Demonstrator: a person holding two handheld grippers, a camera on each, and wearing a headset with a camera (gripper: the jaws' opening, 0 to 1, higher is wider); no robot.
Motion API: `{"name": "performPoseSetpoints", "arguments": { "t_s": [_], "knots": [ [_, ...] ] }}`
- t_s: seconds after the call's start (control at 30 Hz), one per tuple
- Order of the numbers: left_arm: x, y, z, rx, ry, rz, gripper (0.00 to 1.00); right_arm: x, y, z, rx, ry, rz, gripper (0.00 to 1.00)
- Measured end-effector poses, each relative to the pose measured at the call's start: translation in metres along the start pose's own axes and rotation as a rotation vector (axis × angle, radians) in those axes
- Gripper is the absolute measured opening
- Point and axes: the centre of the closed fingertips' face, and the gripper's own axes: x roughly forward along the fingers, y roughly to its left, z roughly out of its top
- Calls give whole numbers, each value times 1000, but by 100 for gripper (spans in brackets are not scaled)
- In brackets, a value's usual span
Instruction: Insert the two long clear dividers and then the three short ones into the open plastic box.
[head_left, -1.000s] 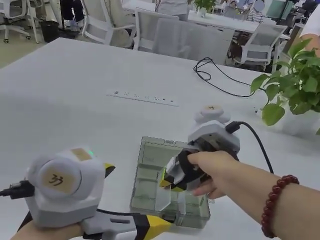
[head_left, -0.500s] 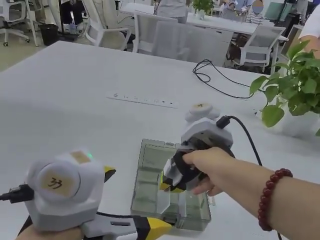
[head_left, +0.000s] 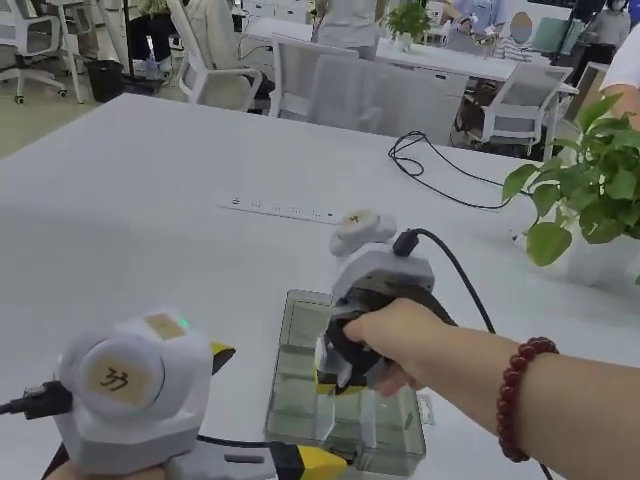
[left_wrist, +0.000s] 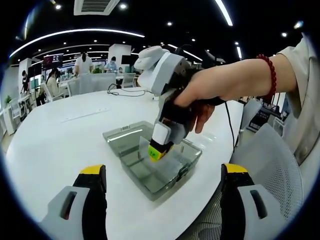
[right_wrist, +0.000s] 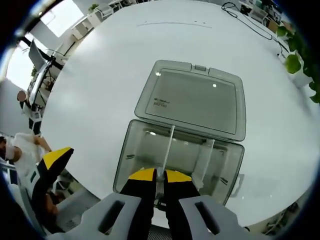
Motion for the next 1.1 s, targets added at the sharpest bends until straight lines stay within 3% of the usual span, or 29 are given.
{"name": "performPoseSetpoints", "arguments": {
  "t_s": [0.27, 0.83, 1.0, 1.1],
  "knots": [
    [-1, 0, 0, 8, 11, 7, 96, 6, 2, -1, -42, -2, -52, 7],
    [-7, 5, 8, 26, 10, 29, 96, 18, -2, -5, -35, -7, -67, 7],
    [-7, 5, 12, 28, 6, 34, 96, 16, -5, -5, -21, -10, -56, 7],
    [-7, 5, 13, 29, 5, 36, 96, 16, -2, -4, -25, -25, -22, 9]
  ]
}}
